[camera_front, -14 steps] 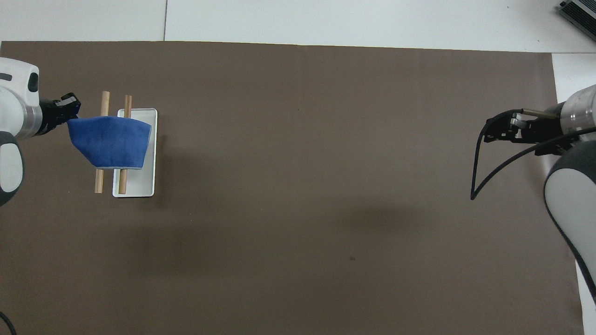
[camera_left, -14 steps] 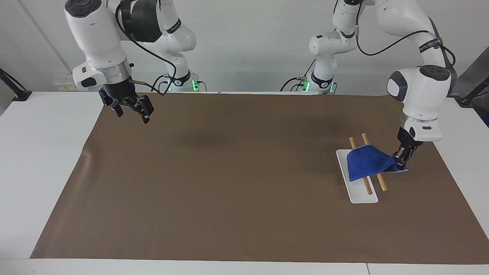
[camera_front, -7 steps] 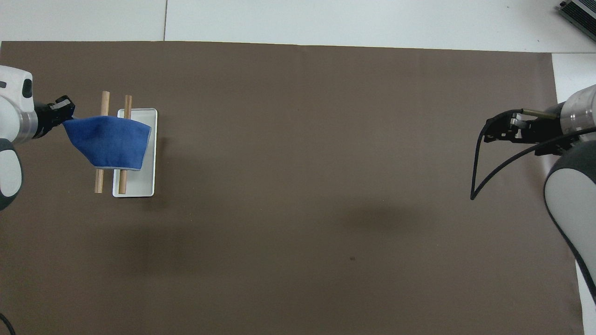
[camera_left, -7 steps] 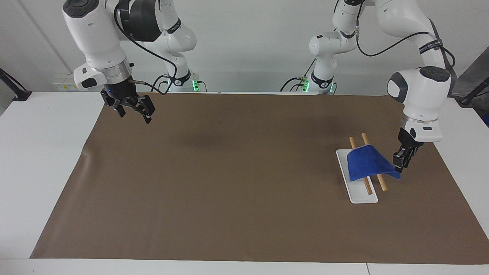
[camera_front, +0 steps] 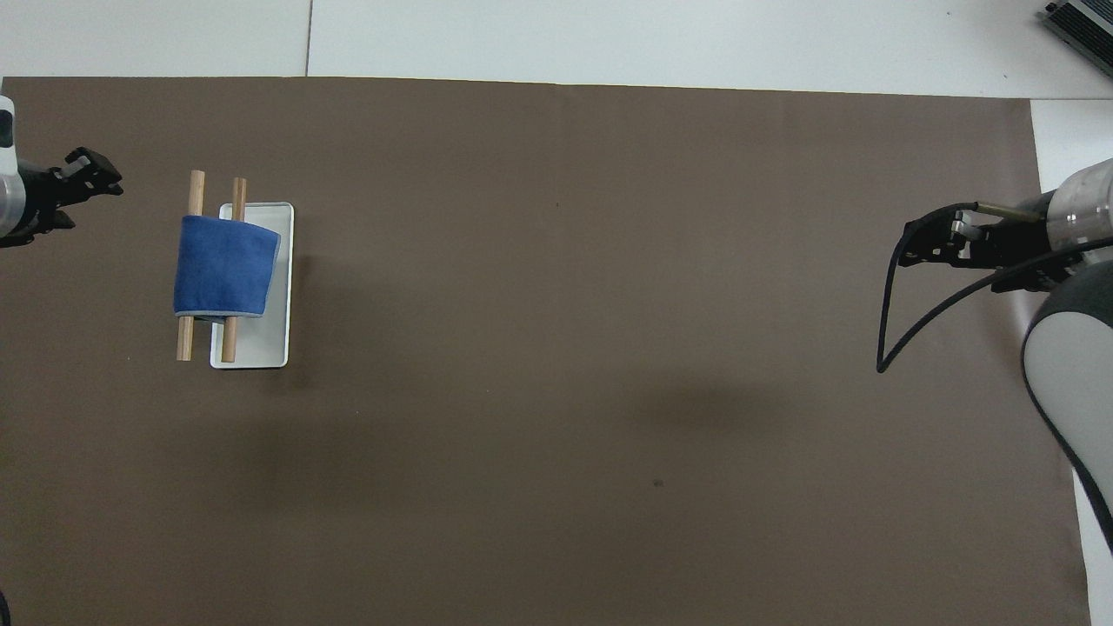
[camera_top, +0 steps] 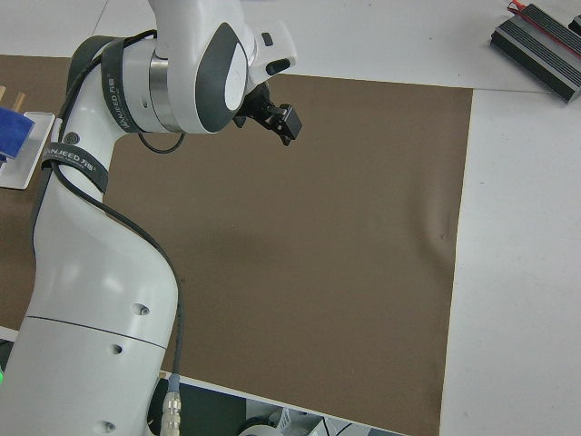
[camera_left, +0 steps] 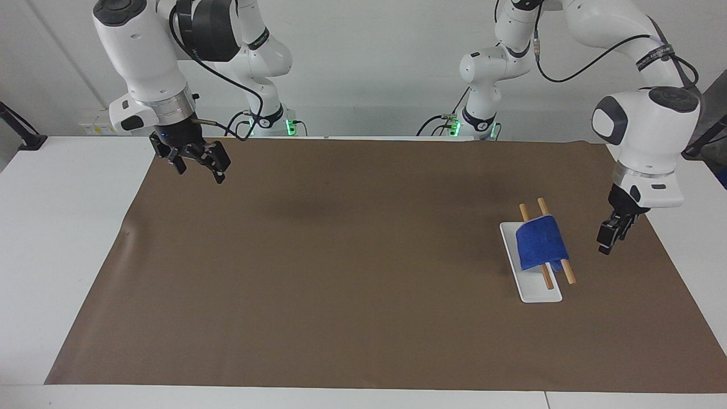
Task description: Right arm passes towel to left arm to hang
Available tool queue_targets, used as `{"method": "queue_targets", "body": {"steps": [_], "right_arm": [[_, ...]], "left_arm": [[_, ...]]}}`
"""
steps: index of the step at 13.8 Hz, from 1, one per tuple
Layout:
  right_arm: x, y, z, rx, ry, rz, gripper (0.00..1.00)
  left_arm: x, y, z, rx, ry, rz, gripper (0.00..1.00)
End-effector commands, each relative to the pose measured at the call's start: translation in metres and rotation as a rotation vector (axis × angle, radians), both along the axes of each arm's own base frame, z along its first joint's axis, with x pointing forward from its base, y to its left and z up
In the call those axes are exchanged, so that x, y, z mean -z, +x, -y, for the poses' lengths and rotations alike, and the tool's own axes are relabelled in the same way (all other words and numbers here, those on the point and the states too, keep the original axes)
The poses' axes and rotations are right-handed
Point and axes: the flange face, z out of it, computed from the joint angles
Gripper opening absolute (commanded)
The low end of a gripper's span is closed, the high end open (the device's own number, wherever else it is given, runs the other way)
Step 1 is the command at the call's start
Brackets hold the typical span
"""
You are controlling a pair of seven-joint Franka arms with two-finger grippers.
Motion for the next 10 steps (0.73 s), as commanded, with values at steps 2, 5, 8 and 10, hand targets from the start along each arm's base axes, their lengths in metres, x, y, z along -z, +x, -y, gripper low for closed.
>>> {"method": "queue_targets", "body": {"steps": [2, 5, 8, 10], "right_arm": [[-0.002, -0.007, 0.004, -0.020, 0.019, 0.010, 1.00], [-0.003, -0.007, 0.004, -0.022, 0.018, 0.009, 1.00], [-0.005, -0.008, 0.003, -0.025, 0.018, 0.001, 1.00], [-0.007, -0.008, 0.002, -0.027, 0.016, 0.001, 1.00]], "left_arm": [[-0.023, 0.008, 0.008, 0.029, 0.025, -0.067, 0.68], [-0.055, -0.005, 0.029, 0.107, 0.034, -0.141, 0.68], [-0.086, -0.031, 0.049, 0.215, 0.051, -0.239, 0.68], [-0.094, -0.048, 0.061, 0.305, 0.065, -0.311, 0.68]]}}
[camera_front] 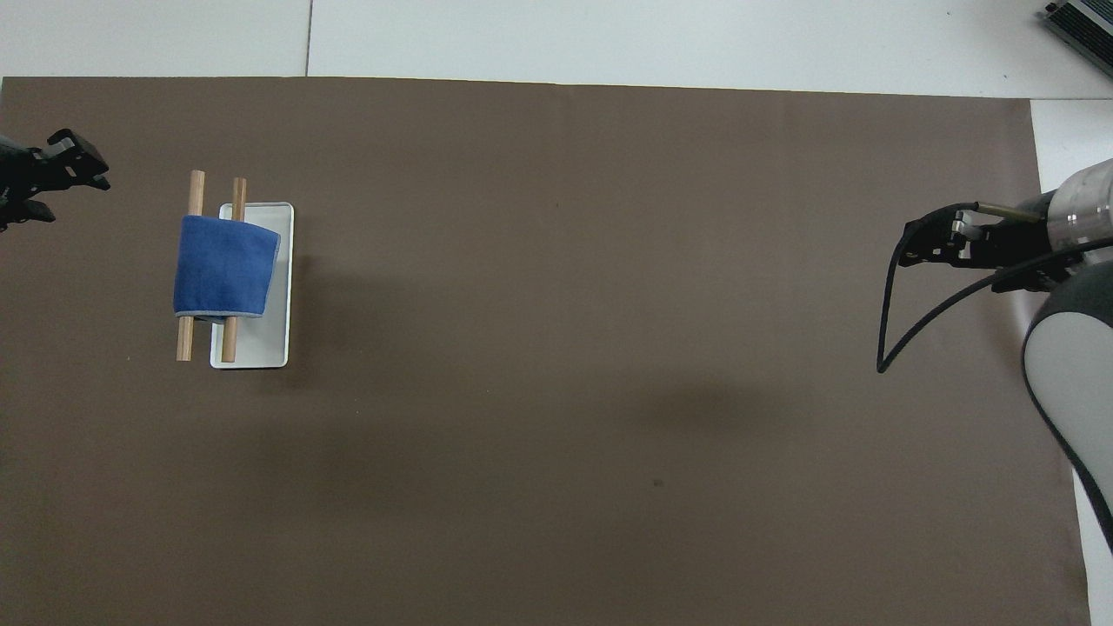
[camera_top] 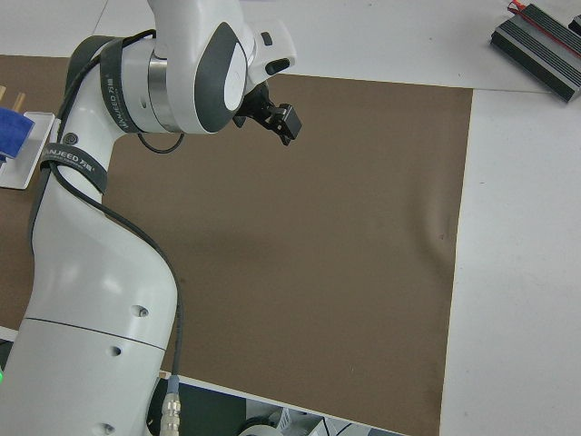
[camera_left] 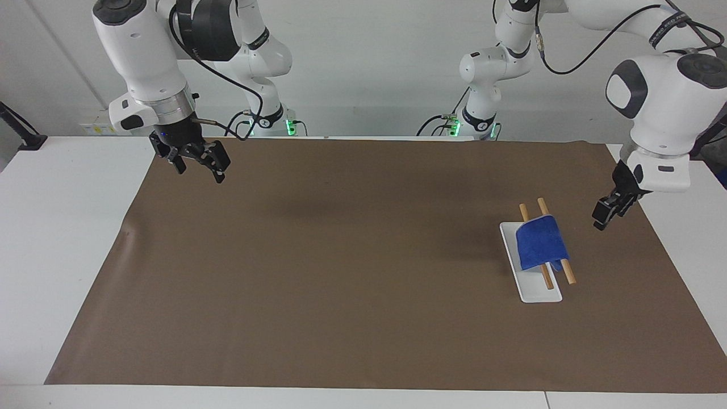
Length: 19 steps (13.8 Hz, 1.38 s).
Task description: Right arm passes towel to left arm to hang
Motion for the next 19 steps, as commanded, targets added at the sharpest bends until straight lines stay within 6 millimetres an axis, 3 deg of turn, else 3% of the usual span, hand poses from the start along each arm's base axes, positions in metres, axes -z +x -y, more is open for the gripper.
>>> {"method": "queue_targets", "body": {"steps": [1, 6, 9, 15, 17, 19], "right_arm": [[-0.005, -0.007, 0.003, -0.023, 0.016, -0.001, 1.00], [-0.005, -0.007, 0.003, -0.023, 0.016, 0.001, 1.00], [-0.004, -0.007, 0.003, -0.025, 0.016, 0.001, 1.00], [-0.004, -0.007, 0.006, -0.017, 0.018, -0.001, 1.00], [-0.004, -0.007, 0.008, -0.014, 0.018, -0.001, 1.00], [-0.004, -0.007, 0.009, -0.012, 0.018, -0.001, 1.00]], "left_arm": [[-0.015, -0.025, 0.009, 0.128, 0.029, -0.104, 0.68], [-0.031, -0.055, 0.010, 0.331, 0.028, -0.229, 0.69], [-0.031, -0.060, 0.029, 0.345, -0.011, -0.219, 0.71], [-0.025, -0.061, 0.029, 0.333, -0.148, -0.202, 0.73], [-0.022, -0.061, 0.030, 0.330, -0.153, -0.175, 0.81], [-0.022, -0.060, 0.033, 0.322, -0.148, -0.158, 1.00]]}}
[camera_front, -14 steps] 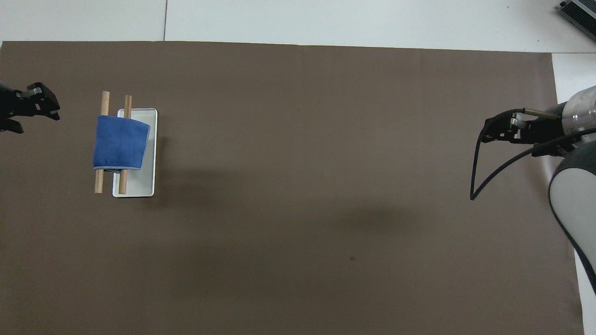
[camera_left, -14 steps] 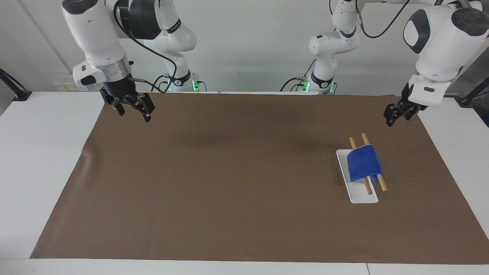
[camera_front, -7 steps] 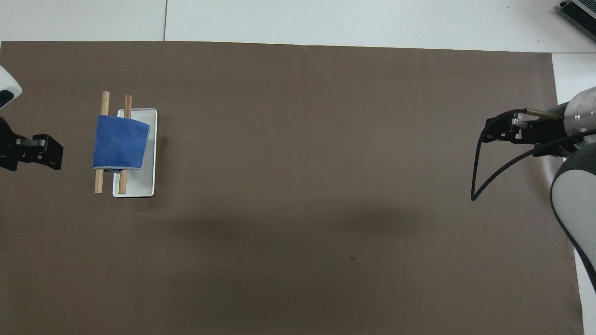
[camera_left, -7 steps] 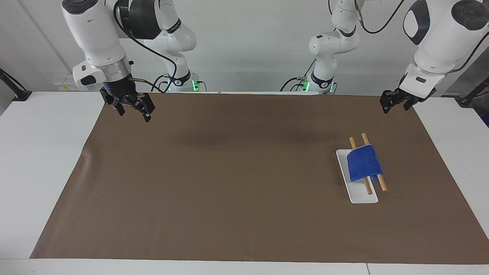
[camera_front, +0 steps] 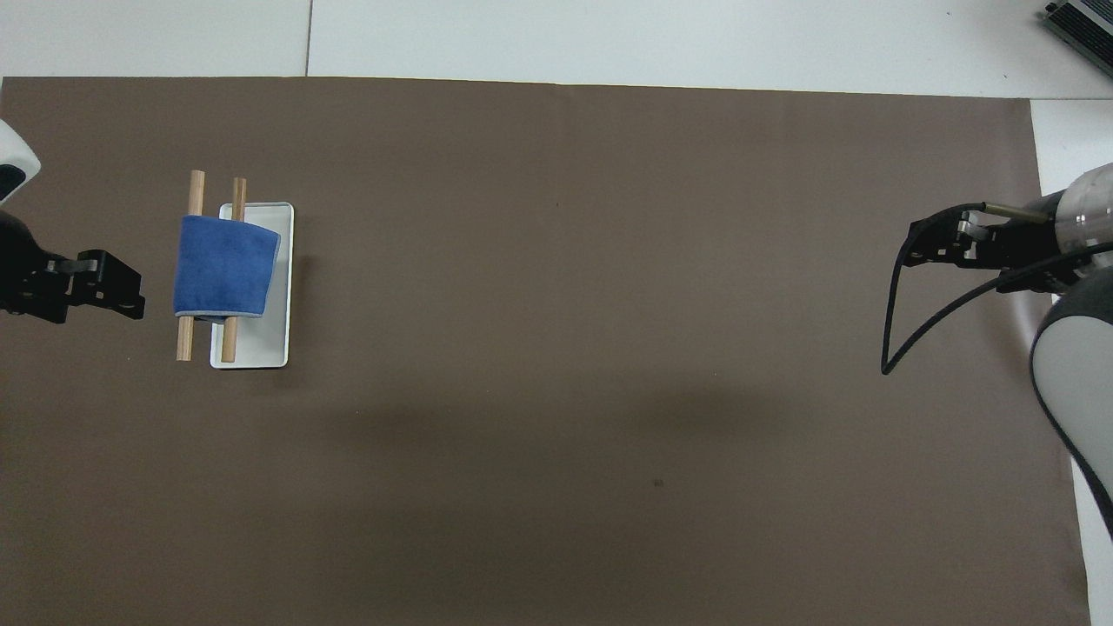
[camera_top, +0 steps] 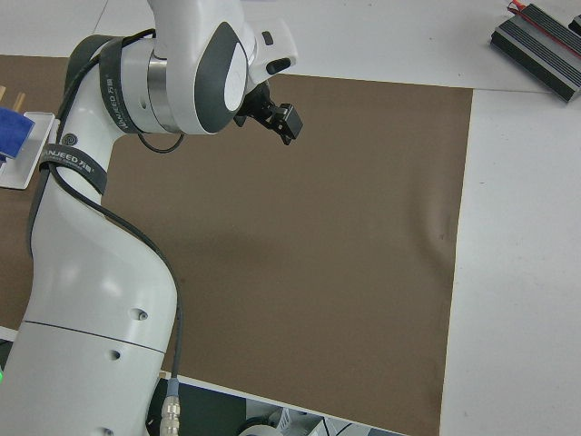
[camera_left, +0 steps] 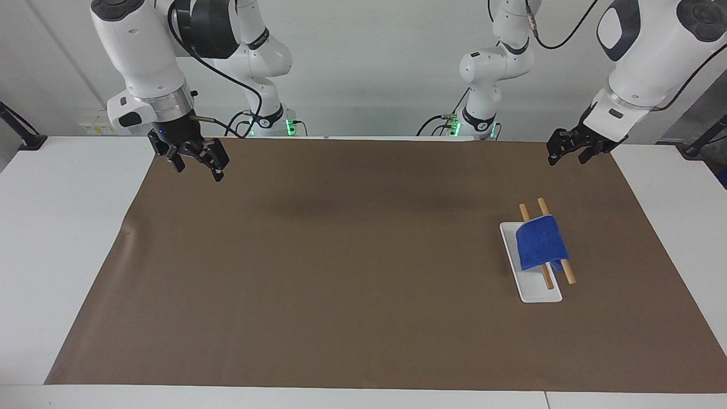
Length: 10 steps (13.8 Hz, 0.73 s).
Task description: Right arm passes towel to left arm to hang
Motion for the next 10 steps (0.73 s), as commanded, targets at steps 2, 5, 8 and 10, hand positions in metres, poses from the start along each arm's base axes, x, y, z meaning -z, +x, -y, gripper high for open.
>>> {"method": "queue_targets", "body": {"steps": [2, 5, 8, 10], "right_arm": [[-0.0019, -0.0057, 0.0060, -0.013, 0.018, -0.003, 1.00], [-0.0020, -0.0055, 0.0060, -0.013, 0.018, -0.001, 1.00], [-0.0022, -0.0053, 0.0060, -0.013, 0.018, 0.000, 1.00], [-0.0022, -0.0053, 0.0060, -0.013, 0.018, 0.000, 1.00]], "left_arm": [[-0.0060, -0.0032, -0.0004, -0.019, -0.012, 0.068, 1.00], [-0.0074, -0.0014, 0.0009, -0.003, 0.005, 0.087, 1.00], [-0.0082, -0.0017, 0.0005, 0.000, 0.010, 0.088, 1.00], [-0.0079, -0.0020, -0.0007, 0.003, 0.028, 0.087, 1.00]]}}
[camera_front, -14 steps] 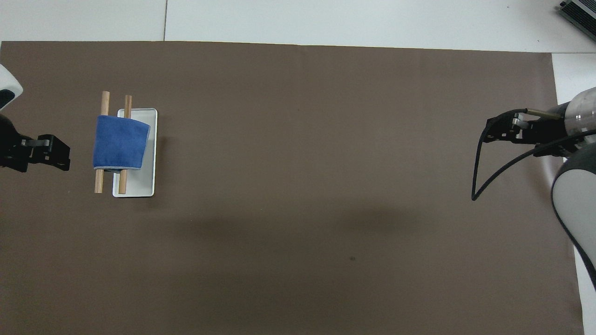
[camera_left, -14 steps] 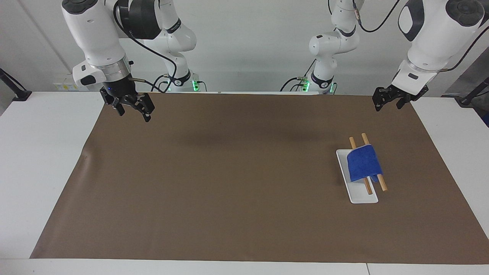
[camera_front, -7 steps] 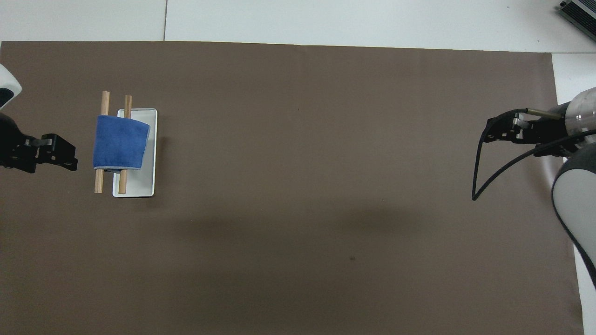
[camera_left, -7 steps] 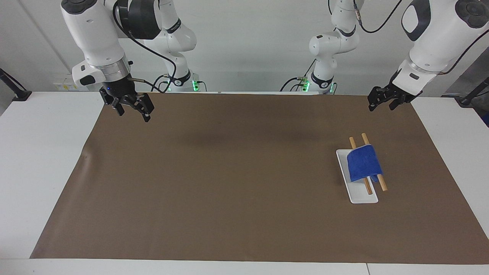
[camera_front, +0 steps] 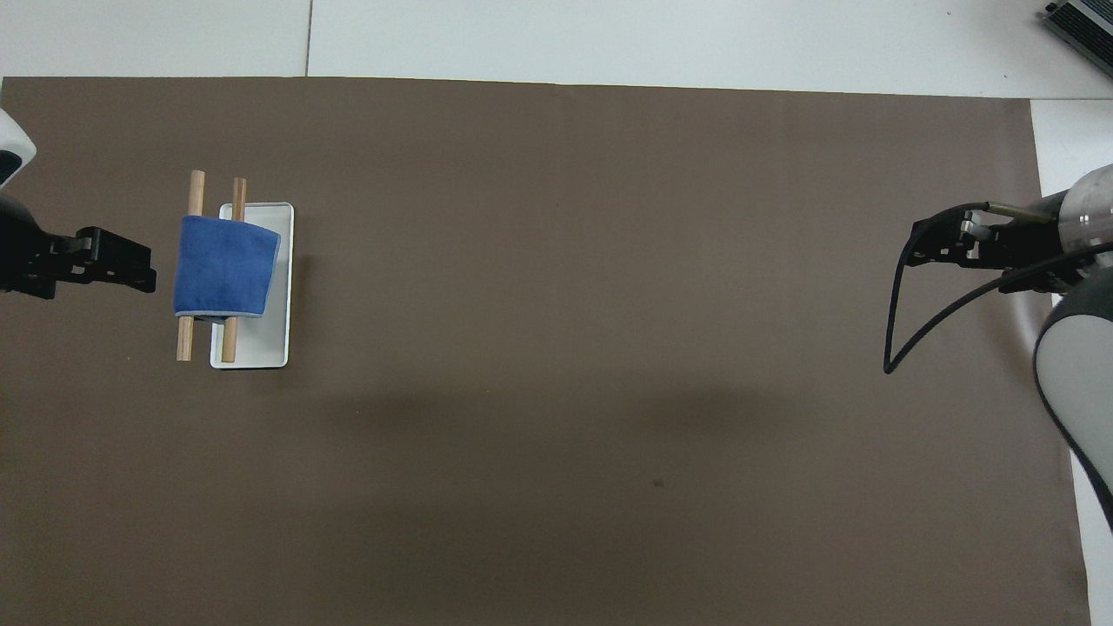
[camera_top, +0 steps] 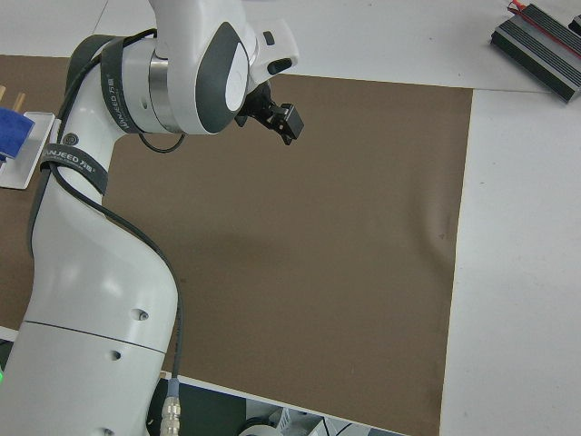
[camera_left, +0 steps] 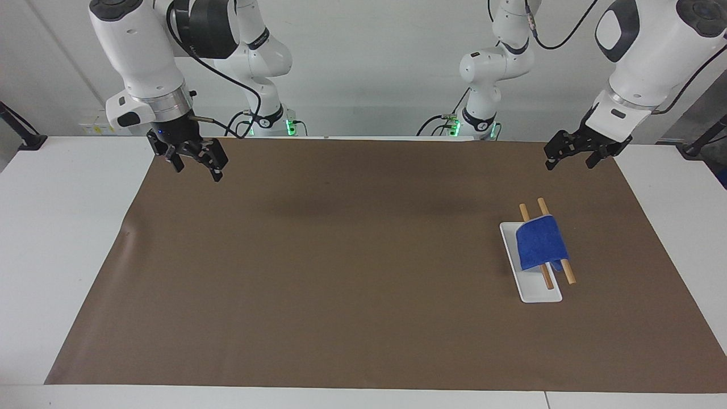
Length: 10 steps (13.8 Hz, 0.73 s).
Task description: Right arm passes towel to left arm to hang
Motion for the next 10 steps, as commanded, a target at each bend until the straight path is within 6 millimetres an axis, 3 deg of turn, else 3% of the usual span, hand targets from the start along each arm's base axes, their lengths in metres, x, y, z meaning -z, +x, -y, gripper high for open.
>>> {"method": "queue_targets", "body": {"steps": [1, 6, 10], "right_arm": [[-0.002, -0.005, 0.005, -0.020, 0.018, 0.000, 1.00], [-0.005, -0.007, 0.000, -0.102, -0.004, -0.012, 1.00], [-0.024, -0.009, 0.005, -0.136, -0.011, -0.031, 1.00]], "left_arm": [[-0.001, -0.008, -0.002, 0.008, 0.041, 0.018, 1.00], [-0.002, -0.006, -0.004, 0.009, 0.051, 0.033, 1.00], [-0.002, -0.005, -0.002, 0.018, 0.076, 0.044, 1.00]]}}
